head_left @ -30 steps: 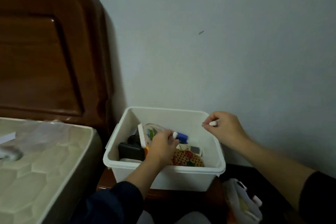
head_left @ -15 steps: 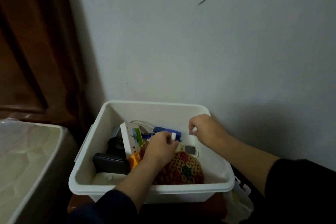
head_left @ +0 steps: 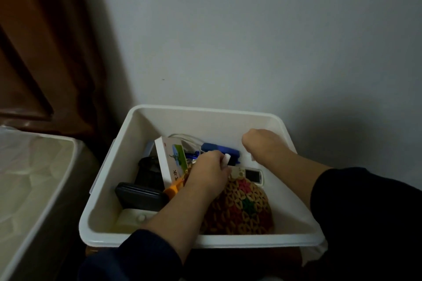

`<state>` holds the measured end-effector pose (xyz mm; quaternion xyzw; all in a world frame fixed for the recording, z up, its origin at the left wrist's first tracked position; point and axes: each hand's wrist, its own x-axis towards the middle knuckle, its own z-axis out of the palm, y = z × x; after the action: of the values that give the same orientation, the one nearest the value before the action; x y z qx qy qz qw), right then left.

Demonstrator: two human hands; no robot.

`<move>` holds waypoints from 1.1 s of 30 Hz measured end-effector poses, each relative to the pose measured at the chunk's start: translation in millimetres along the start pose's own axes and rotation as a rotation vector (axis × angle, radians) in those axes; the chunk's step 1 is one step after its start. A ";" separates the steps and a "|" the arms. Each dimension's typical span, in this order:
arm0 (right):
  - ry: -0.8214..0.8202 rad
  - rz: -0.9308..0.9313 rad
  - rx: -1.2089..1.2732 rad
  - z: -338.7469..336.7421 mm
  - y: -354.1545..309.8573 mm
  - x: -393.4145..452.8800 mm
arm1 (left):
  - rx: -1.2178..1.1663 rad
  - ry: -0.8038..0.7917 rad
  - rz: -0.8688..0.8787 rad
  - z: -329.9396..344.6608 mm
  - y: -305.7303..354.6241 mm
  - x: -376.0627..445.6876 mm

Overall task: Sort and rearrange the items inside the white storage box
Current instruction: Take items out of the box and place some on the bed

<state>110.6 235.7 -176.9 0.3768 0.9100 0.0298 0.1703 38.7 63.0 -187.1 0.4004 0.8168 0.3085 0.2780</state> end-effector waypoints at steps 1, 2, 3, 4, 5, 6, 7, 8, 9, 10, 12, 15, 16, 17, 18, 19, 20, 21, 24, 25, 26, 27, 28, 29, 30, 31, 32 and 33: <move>-0.041 0.013 0.007 -0.1 -1.3 1.6 | 0.010 0.000 0.004 0.0 0.1 -0.1; -0.096 0.046 -0.006 1.9 -1.2 5.4 | 0.014 0.005 0.006 -0.4 0.0 -0.4; -0.085 0.052 0.006 6.1 -0.8 9.3 | 0.014 0.014 0.007 -1.1 -0.1 -0.6; -0.084 0.058 0.031 7.9 -2.0 12.2 | 0.014 0.022 0.008 -1.8 -0.5 -0.8; -0.079 0.059 0.059 9.9 -3.6 13.7 | 0.015 0.029 0.010 -2.4 -0.7 -1.0; -0.070 0.081 0.061 11.9 -3.1 16.2 | 0.017 0.031 0.012 -2.9 -0.8 -1.5; -0.071 0.071 0.044 14.7 -0.4 16.7 | 0.015 0.033 0.011 -3.3 -0.8 -1.8; -0.076 0.067 0.033 15.2 1.5 18.4 | 0.013 0.033 0.010 -3.3 -0.6 -2.1; -0.064 0.064 0.019 11.9 1.2 14.9 | 0.010 0.034 0.007 -3.2 -0.3 -2.1; -0.059 0.053 0.010 9.0 0.8 13.2 | 0.007 0.037 0.005 -3.2 -0.1 -2.1; -0.059 0.014 0.011 0.3 2.2 6.8 | -0.002 0.038 0.001 -4.0 0.5 -2.3; 0.045 -0.045 0.027 -11.2 11.7 -9.4 | -0.019 0.034 0.005 -6.4 1.2 -3.9; 0.113 -0.070 0.078 -15.0 15.3 -15.6 | -0.019 0.035 0.011 -7.1 1.6 -4.3; 0.148 -0.085 0.193 -18.2 18.4 -22.1 | -0.019 0.040 0.017 -7.5 2.2 -4.8; 0.173 -0.106 0.354 -19.5 20.8 -27.4 | -0.021 0.048 0.020 -8.0 3.2 -5.0; 0.190 -0.141 0.539 -21.4 21.9 -34.3 | -0.026 0.058 0.020 -8.5 3.9 -4.9; 0.188 -0.183 0.701 -23.2 23.0 -41.1 | -0.034 0.070 0.017 -8.8 4.4 -4.7; 0.175 -0.235 0.809 -24.1 25.6 -46.8 | -0.040 0.081 0.014 -9.2 4.8 -4.4; 0.116 -0.341 0.845 -24.8 28.1 -58.6 | -0.055 0.095 0.009 -9.9 6.6 -4.9; 0.097 -0.346 0.871 -24.7 28.0 -60.4 | -0.063 0.094 0.009 -10.0 7.3 -5.7; 0.100 -0.345 0.886 -25.2 27.9 -61.5 | -0.068 0.094 0.012 -10.1 7.8 -6.3; 0.126 -0.330 0.857 -25.0 27.2 -61.3 | -0.069 0.097 0.014 -10.0 7.8 -6.7; 0.167 -0.307 0.759 -25.0 26.8 -60.0 | -0.066 0.102 0.010 -10.3 7.1 -6.9; 0.210 -0.273 0.593 -25.8 27.3 -58.1 | -0.061 0.106 0.000 -10.8 6.1 -6.9; 0.251 -0.245 0.364 -28.2 28.4 -56.5 | -0.056 0.106 -0.011 -11.4 4.7 -6.8; 0.283 -0.223 0.107 -30.7 29.7 -55.2 | -0.051 0.099 -0.020 -11.9 3.6 -6.6; 0.301 -0.202 -0.125 -31.1 30.5 -53.6 | -0.046 0.089 -0.021 -11.8 2.6 -6.4; 0.302 -0.180 -0.295 -29.3 29.4 -52.3 | -0.039 0.077 -0.017 -11.0 2.3 -6.2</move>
<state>155.2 222.5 -128.9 0.2564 0.9409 0.2032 0.0873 35.3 56.0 -176.9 0.3757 0.8242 0.3369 0.2569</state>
